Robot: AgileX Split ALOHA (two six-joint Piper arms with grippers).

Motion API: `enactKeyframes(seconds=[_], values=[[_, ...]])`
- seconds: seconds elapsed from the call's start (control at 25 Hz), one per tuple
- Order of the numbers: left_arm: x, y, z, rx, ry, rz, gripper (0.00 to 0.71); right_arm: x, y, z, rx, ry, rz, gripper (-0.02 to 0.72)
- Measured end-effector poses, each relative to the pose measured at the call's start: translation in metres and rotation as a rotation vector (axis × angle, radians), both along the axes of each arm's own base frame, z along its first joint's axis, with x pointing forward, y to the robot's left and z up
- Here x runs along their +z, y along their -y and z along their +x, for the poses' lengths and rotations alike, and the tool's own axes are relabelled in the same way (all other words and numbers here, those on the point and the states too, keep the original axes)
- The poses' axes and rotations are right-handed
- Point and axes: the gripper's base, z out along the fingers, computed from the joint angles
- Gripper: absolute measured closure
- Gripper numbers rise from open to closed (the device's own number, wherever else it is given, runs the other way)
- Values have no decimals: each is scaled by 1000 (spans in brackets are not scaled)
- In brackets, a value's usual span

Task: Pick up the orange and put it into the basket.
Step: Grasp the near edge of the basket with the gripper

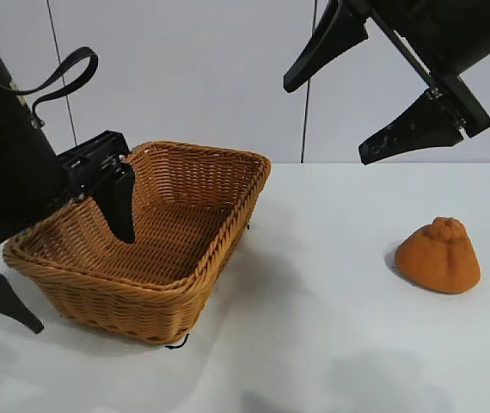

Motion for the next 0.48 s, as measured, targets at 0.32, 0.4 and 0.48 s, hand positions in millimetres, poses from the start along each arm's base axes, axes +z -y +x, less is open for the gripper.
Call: enactKeyframes(seconds=[0.32,0.4,0.48], values=[[-19,-2,13,21,-34,46,14,-1,1,0,6,2,-12,55],[-23,-6,15,38,-46,54,14,-1,1,0,6,2,-14,55],[-28,-10,18,57,-58,59,14,-1,1,0,7,2,-15,55]])
